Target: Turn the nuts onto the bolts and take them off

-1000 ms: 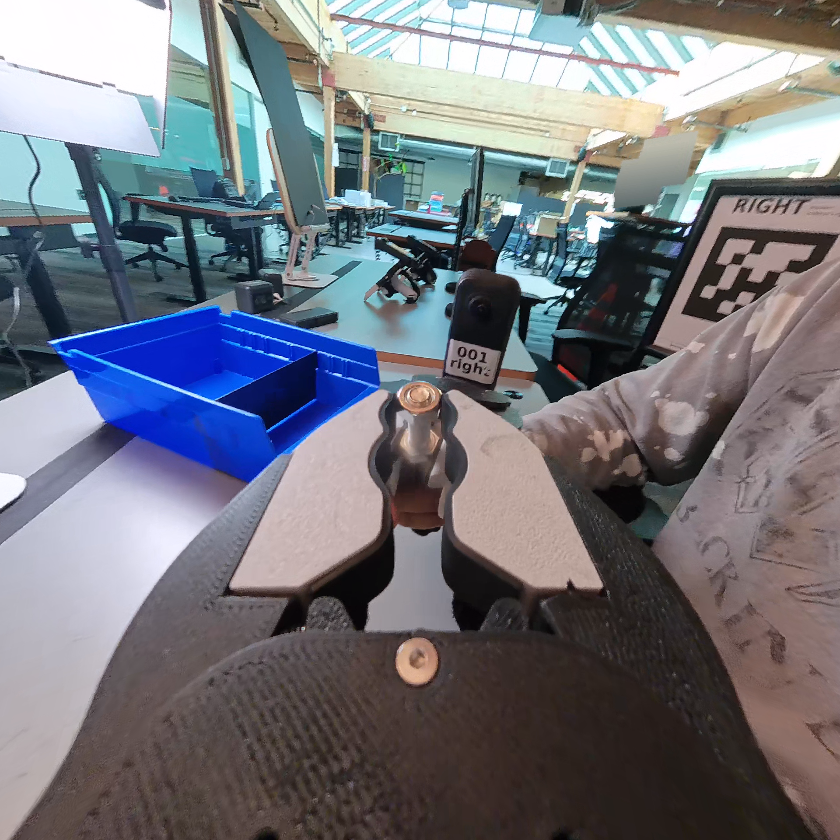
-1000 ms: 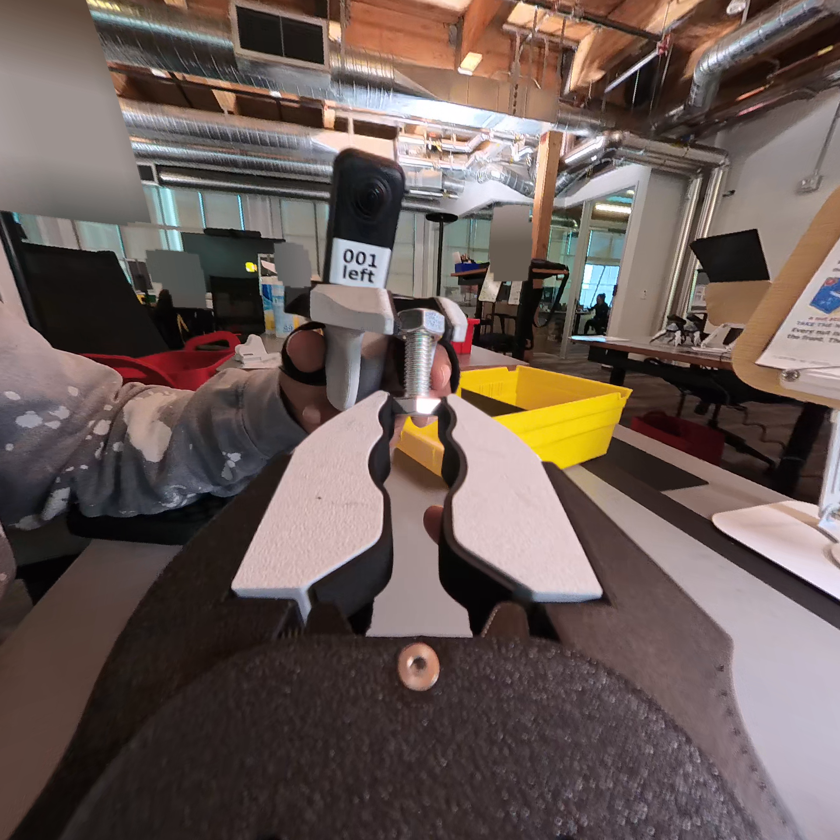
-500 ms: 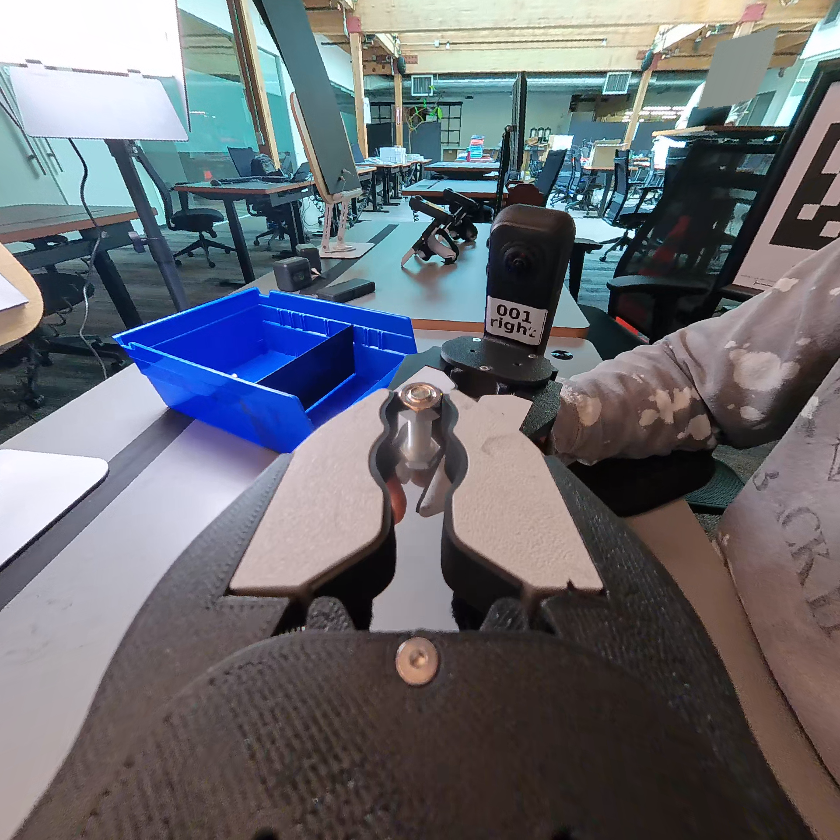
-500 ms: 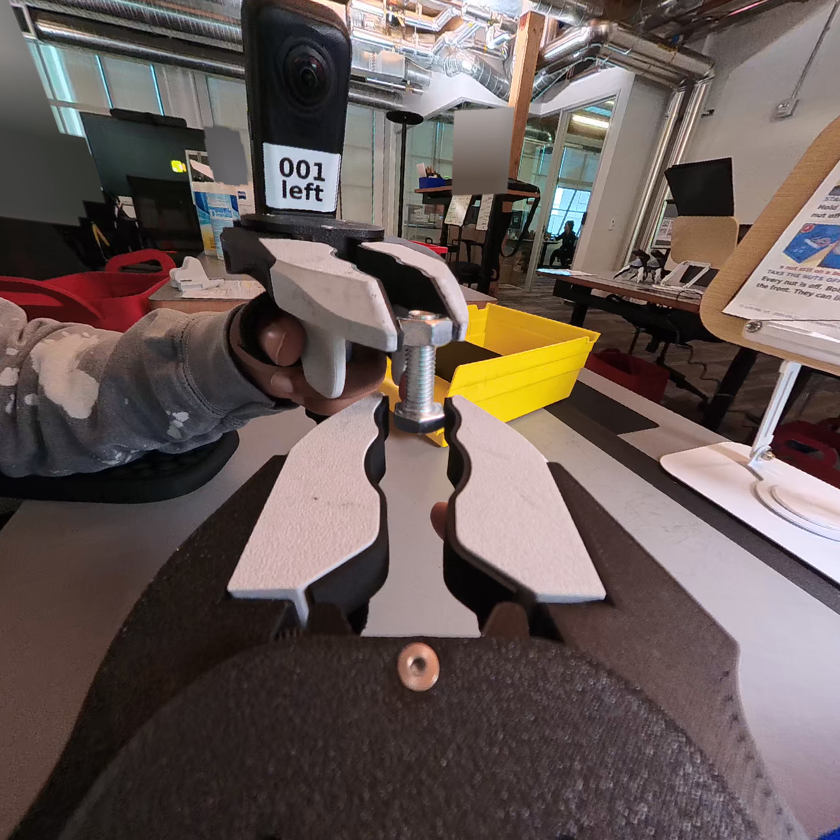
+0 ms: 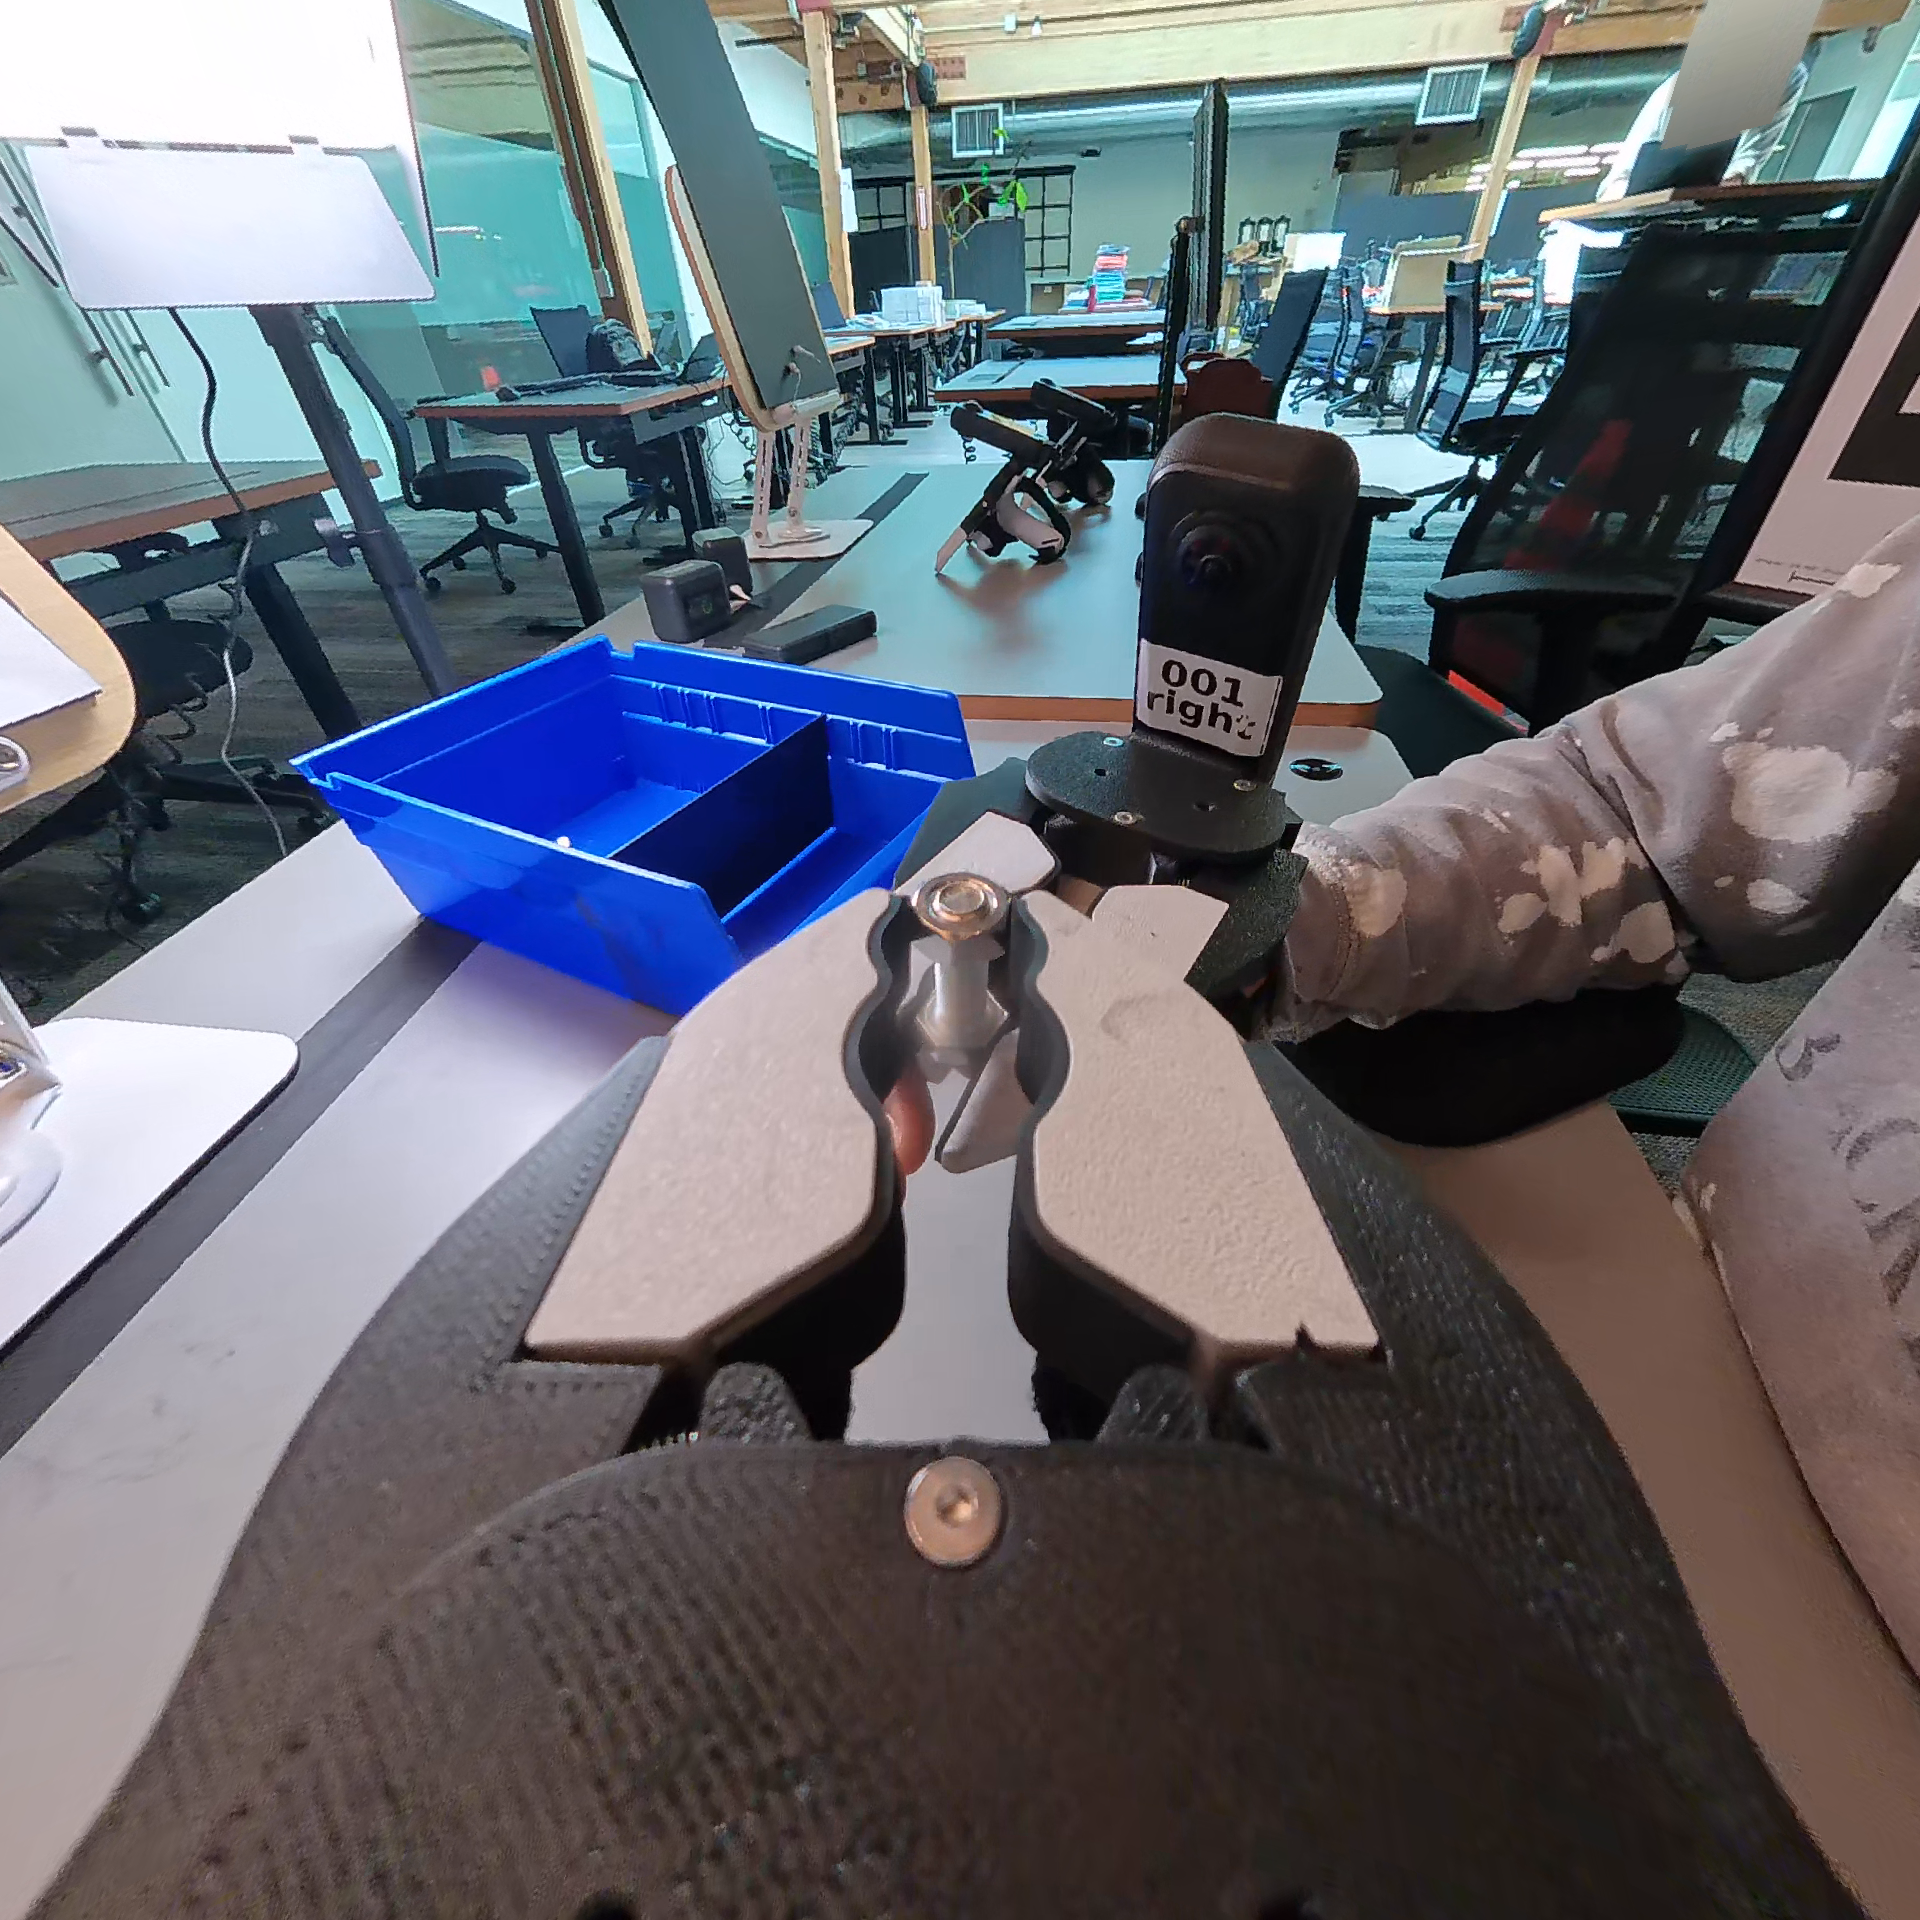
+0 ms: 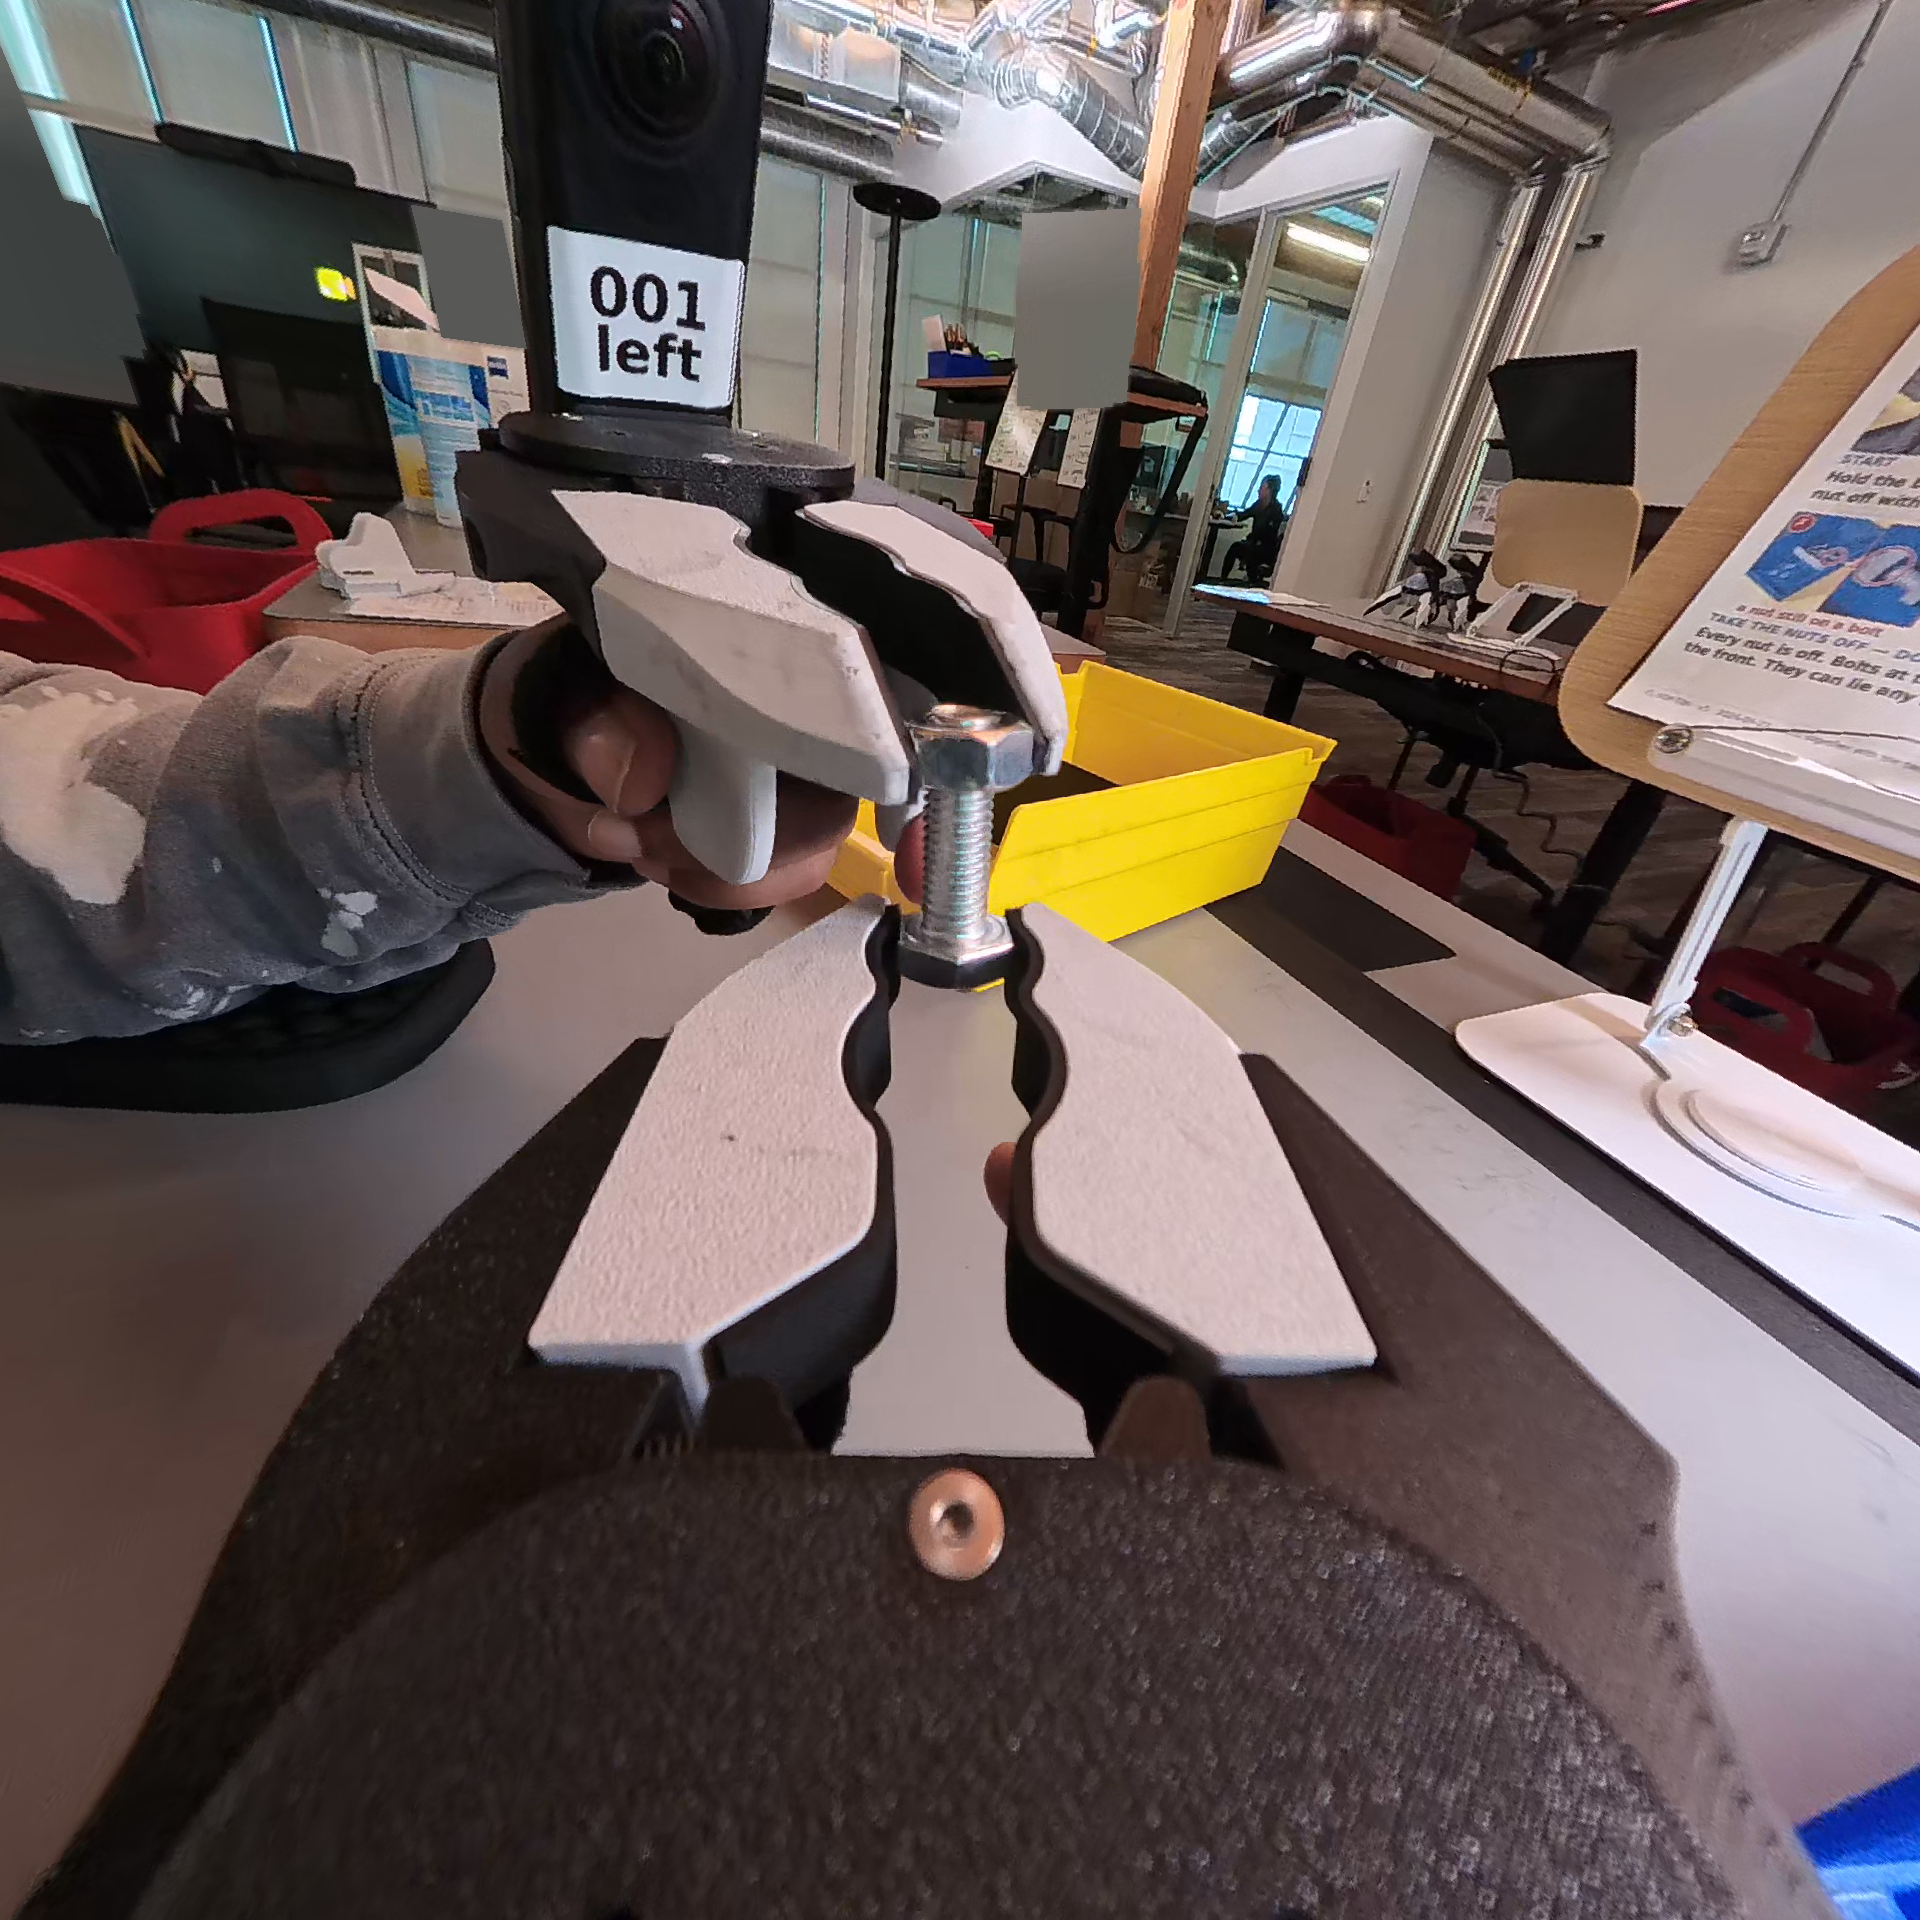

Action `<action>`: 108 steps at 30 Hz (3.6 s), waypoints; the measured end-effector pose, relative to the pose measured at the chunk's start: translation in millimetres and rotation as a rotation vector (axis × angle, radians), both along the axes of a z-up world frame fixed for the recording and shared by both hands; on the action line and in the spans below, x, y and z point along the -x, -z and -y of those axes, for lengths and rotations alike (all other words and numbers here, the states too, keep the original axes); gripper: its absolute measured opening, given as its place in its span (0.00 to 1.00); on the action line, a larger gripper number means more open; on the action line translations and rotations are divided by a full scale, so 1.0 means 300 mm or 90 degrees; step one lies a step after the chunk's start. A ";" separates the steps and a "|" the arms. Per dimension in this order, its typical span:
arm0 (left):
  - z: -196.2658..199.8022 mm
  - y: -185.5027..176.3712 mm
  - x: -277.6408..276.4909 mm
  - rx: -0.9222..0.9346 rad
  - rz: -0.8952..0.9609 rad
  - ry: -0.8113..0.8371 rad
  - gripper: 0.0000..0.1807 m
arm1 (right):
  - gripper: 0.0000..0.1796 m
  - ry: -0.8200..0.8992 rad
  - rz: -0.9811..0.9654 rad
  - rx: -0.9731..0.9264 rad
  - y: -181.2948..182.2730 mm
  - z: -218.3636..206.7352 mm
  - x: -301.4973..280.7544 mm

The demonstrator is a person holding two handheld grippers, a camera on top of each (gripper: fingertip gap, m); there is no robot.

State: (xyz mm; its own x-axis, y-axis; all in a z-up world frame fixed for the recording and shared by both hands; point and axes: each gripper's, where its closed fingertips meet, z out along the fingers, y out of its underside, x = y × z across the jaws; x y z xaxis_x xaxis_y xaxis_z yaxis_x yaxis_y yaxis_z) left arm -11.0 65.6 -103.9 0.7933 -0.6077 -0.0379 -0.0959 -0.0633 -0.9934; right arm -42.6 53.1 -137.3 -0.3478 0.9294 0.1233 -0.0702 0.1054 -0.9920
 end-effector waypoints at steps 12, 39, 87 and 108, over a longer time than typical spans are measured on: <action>0.013 -0.018 0.004 -0.005 0.065 0.032 0.13 | 0.10 -0.023 -0.037 0.014 -0.023 0.011 -0.014; 0.011 -0.060 0.001 0.014 0.178 0.046 0.16 | 0.10 -0.059 -0.094 0.101 -0.079 0.007 -0.040; -0.055 0.024 0.104 0.057 0.142 -0.072 0.04 | 0.10 -0.051 -0.087 0.124 -0.092 -0.016 -0.041; 0.004 -0.054 0.024 0.003 0.182 0.035 0.15 | 0.10 -0.062 -0.094 0.134 -0.092 -0.006 -0.044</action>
